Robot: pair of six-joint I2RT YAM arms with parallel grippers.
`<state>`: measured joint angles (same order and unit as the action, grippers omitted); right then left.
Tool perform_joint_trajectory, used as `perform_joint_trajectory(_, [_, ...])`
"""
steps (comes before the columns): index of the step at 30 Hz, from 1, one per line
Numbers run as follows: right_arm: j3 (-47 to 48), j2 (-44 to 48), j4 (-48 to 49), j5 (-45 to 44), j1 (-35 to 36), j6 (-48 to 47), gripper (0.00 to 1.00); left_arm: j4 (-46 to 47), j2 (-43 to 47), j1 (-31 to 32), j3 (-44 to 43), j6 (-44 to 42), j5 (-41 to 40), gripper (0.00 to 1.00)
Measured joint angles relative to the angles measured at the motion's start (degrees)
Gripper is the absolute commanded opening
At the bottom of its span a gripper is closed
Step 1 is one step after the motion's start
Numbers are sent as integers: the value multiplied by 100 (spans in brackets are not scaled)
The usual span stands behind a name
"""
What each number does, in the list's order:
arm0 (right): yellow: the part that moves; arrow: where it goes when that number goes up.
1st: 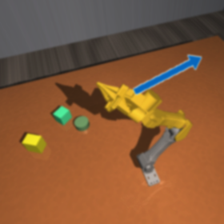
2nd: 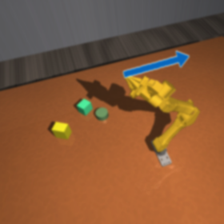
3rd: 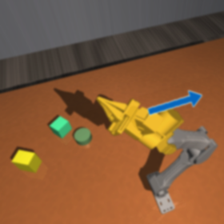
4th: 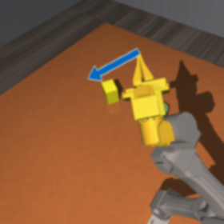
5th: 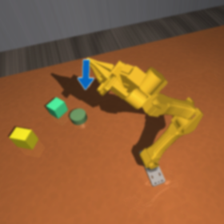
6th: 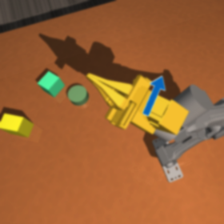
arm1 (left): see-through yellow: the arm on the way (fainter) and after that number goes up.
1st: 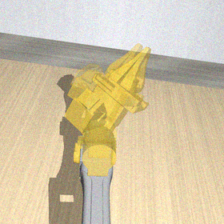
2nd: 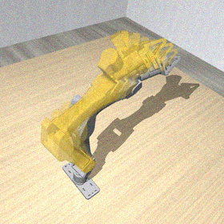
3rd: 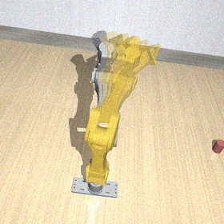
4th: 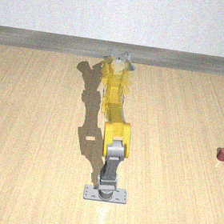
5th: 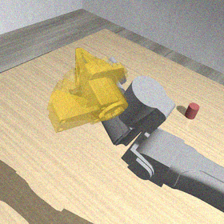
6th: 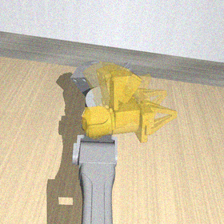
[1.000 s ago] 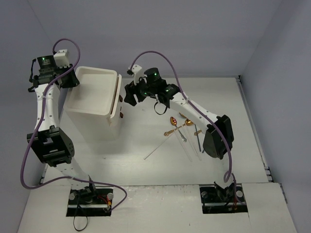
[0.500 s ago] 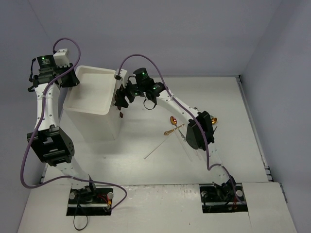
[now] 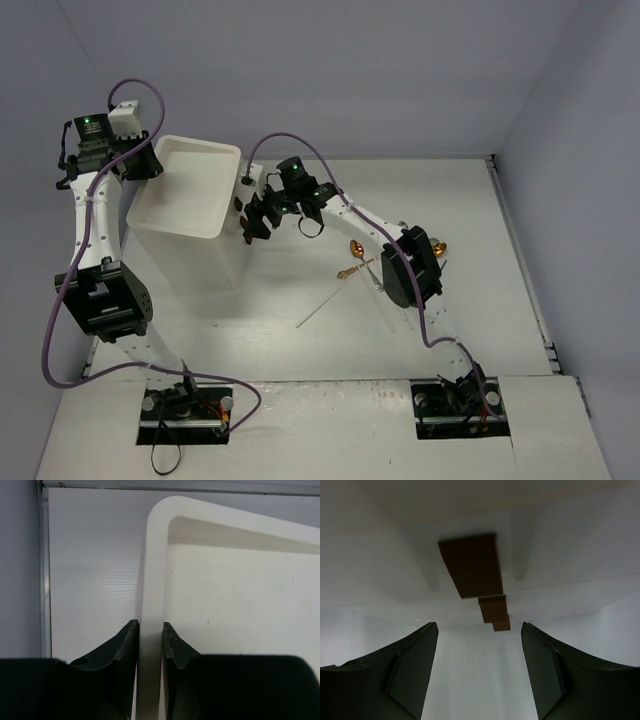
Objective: Sort the eating utensils into containers
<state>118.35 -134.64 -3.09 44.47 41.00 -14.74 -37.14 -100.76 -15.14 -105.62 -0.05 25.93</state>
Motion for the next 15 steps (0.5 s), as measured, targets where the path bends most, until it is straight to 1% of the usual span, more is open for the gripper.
perform_joint_trajectory(3, [-201,8,-15,0,-33,-76,65,-9,-7,0,-9,0,0,0])
perform_joint_trajectory(8, [-142,7,33,26,-54,-166,64,-29,-22,0,-32,0,0,0])
perform_joint_trajectory(15, [441,-147,70,144,-54,-189,63,-39,-30,0,-42,-2,0,0])
